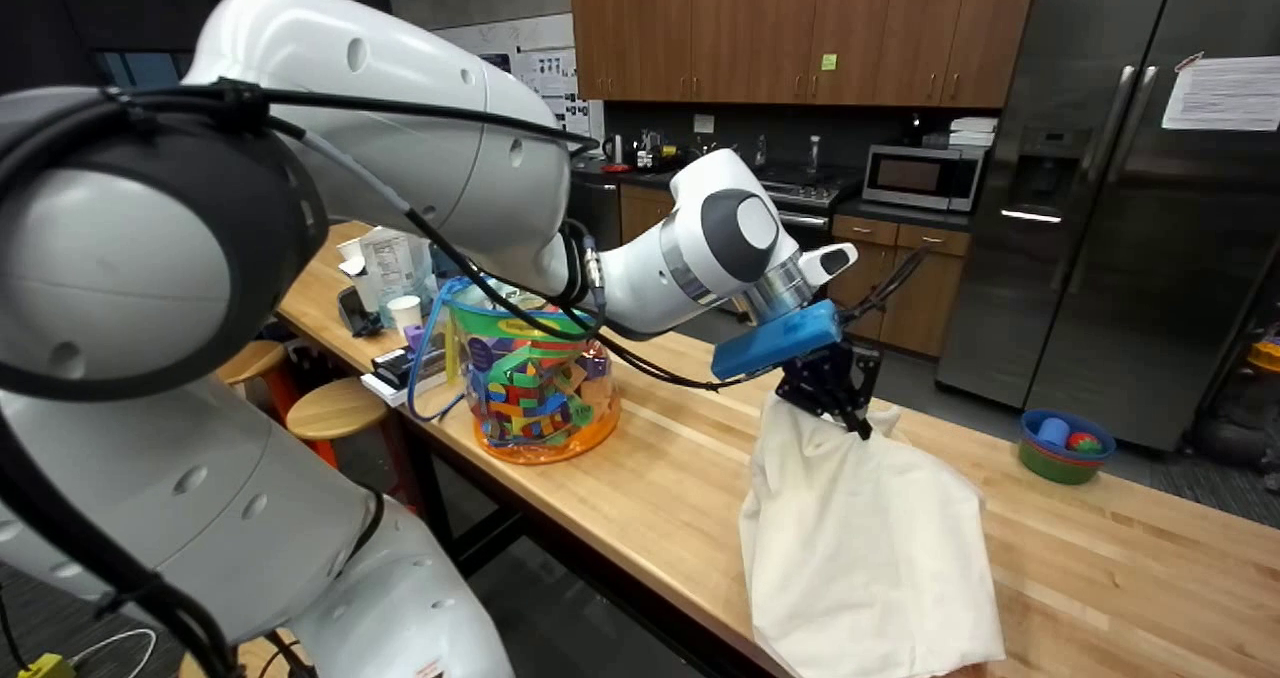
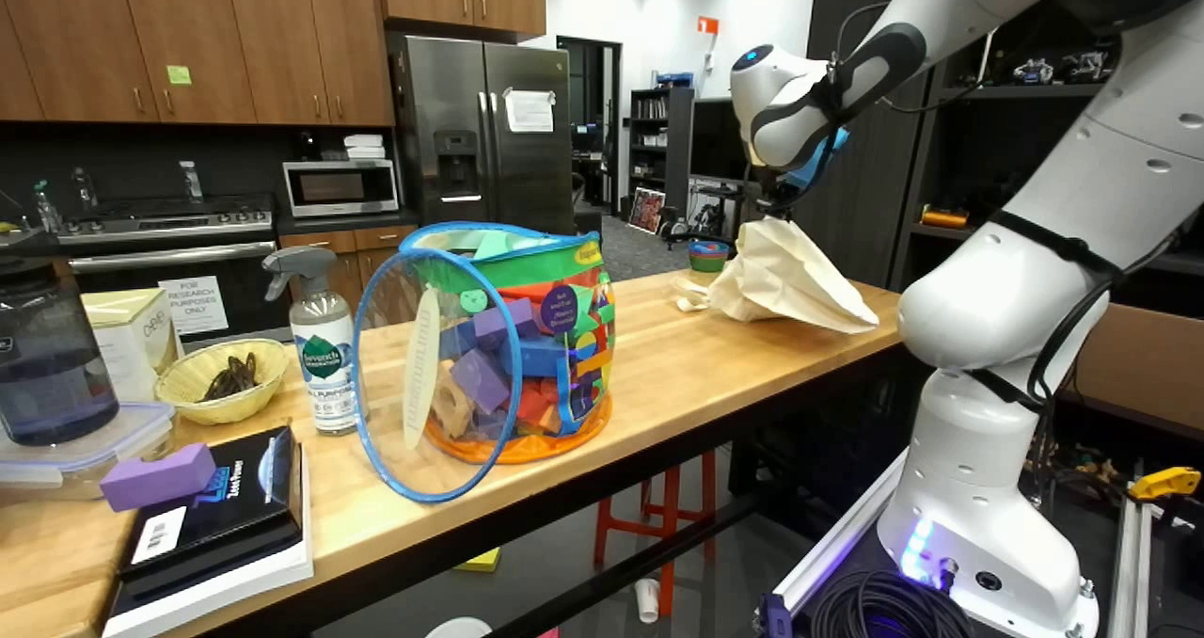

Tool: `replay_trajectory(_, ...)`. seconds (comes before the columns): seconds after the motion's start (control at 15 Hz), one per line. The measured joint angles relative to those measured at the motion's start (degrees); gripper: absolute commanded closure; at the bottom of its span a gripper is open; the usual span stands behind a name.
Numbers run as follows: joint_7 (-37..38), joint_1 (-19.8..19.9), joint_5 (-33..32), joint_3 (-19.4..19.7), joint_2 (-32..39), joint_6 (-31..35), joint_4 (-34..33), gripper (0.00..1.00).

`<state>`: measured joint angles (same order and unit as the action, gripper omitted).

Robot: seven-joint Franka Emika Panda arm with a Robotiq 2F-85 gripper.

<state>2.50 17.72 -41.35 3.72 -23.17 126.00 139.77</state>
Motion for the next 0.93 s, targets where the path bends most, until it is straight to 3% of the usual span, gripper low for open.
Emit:
replay_trajectory(0.27,-10.72,-6.75,11.74,2.67,0.0,-0.71,1.53,0.99)
replay_trajectory(0.93,-34.87,-20.01,40.77,4.66,0.97,-1.98,1.76,0.99)
